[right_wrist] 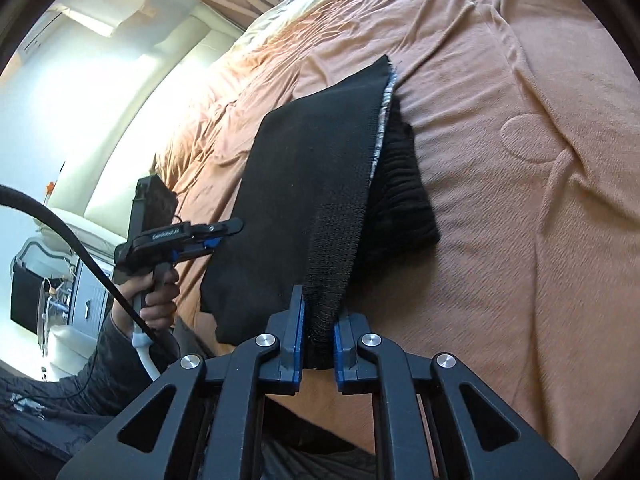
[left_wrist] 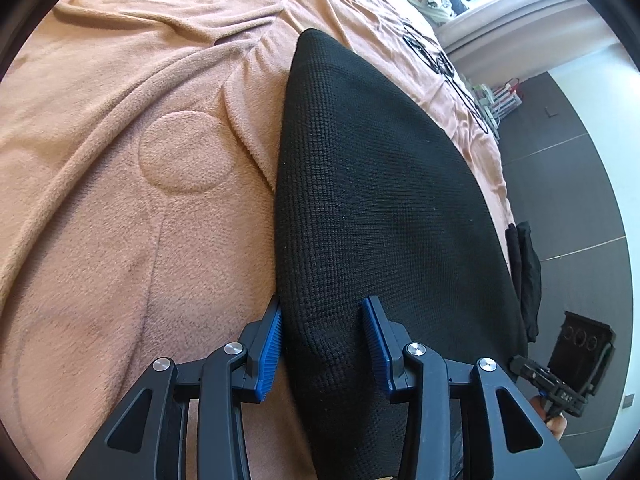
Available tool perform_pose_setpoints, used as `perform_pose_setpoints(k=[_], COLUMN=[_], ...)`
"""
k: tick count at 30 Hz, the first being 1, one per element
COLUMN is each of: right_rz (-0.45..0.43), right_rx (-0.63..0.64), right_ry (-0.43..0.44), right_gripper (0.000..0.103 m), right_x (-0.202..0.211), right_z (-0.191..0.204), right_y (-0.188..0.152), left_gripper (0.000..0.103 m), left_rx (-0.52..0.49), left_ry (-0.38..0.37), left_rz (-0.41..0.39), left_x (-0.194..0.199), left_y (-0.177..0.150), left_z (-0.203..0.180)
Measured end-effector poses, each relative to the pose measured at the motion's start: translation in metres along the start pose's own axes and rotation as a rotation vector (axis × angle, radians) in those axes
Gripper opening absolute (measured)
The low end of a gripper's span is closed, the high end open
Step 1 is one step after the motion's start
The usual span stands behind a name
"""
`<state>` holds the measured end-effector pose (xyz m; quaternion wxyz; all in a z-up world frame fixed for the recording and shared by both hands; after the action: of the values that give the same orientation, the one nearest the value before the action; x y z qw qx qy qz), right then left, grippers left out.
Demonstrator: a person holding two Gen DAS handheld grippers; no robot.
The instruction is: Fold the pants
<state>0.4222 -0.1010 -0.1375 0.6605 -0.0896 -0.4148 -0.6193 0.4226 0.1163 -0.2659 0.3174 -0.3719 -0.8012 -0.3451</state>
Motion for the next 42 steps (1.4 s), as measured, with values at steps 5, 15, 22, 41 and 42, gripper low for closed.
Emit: perform_pose_setpoints(k=[5,15,22,41,42], right_rz=[-0.015,0.009,-0.029,-0.059,-0.055], right_rx=[0.001,-0.092,-0.099,-0.002,-0.006], right_ry=[-0.007,-0.076,-0.126,-0.118,-0.113], right_gripper=[0.008,0.009,0.043,0.055,0.046], right_x=[-0.003,-0.01,-0.004,-0.061,-0.062], right_z=[-0.001,-0.041,-0.046,-0.038,-0.038], right_y=[-0.002,0.009,0.024,0.069,0.069], left_gripper=[0.042,0.043,0.043,0.043,0.043], left_rx=[0.0,-0.008,-0.005,0.024,0.021], left_ry=[0.005,-0.011,-0.027,-0.125,-0.125], left_rz=[0.011,0.018,0.018,0.037,0.041], left_x=[0.001,-0.004,-0.001,0.008,0.008], left_y=[-0.006,-0.012,-0.019,-0.052,-0.055], left_z=[0.0,-0.009,-0.012,-0.013,-0.013])
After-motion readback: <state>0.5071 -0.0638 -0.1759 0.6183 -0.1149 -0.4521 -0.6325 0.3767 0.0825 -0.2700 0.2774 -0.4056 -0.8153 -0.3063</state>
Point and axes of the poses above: each gripper's, at about its wrist camera, not at the fingertips, and x roughly against the way its jaws point, z to its left, y to its top, the point moved 9 cm from there along -x, roughly the way its jaws point, and after that the axes turned 9 degrees about -x, right-handed, at the moved point
